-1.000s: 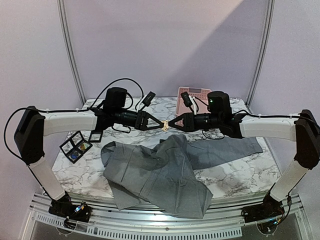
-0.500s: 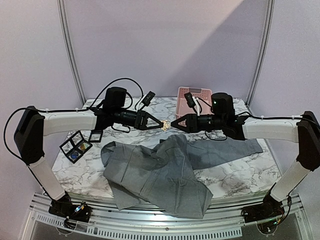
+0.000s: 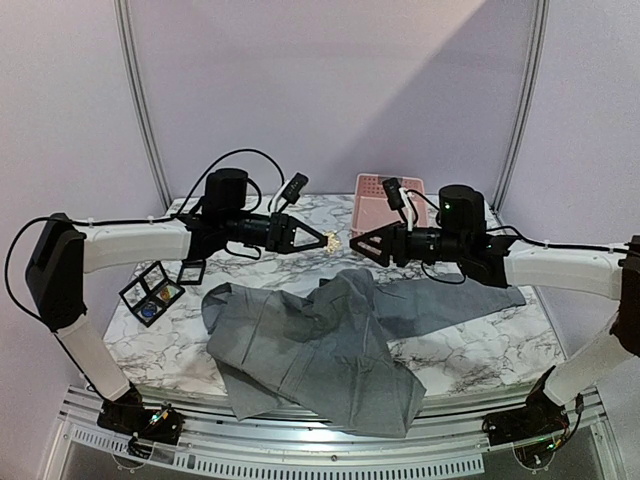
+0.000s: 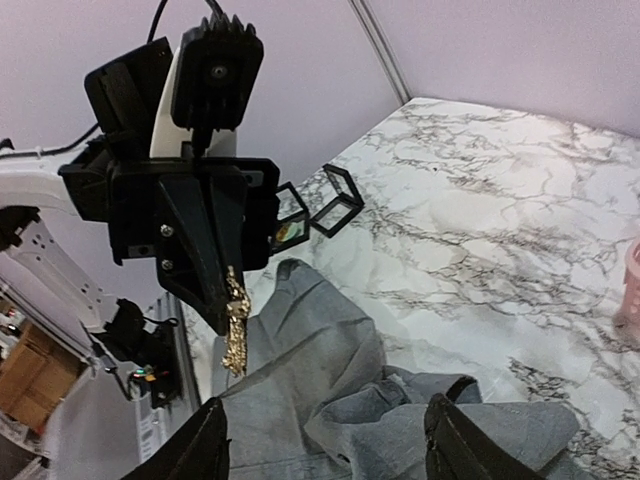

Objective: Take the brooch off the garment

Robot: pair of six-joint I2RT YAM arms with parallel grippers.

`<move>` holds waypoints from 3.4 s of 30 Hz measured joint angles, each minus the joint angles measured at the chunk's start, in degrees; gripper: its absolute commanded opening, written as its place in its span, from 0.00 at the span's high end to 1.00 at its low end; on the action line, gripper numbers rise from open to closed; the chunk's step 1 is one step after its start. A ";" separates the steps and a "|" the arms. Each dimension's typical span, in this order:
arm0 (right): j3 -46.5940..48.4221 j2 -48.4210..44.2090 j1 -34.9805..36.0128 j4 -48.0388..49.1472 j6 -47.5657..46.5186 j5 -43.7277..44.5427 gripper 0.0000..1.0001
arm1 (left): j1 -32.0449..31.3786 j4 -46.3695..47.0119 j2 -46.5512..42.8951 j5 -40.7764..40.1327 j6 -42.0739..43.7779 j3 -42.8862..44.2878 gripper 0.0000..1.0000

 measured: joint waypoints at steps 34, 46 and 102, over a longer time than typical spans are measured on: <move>-1.49 5.77 7.63 20.37 -22.16 14.69 0.23 | -1.92 0.15 -15.76 -14.60 8.50 -8.72 1.00; 0.83 7.87 8.72 18.78 -26.99 13.94 0.23 | -1.97 0.83 -15.69 -13.66 7.76 -8.96 1.00; 5.64 9.70 6.40 14.93 -17.14 -9.31 0.64 | -2.60 8.04 -10.45 -3.19 0.70 -8.70 1.00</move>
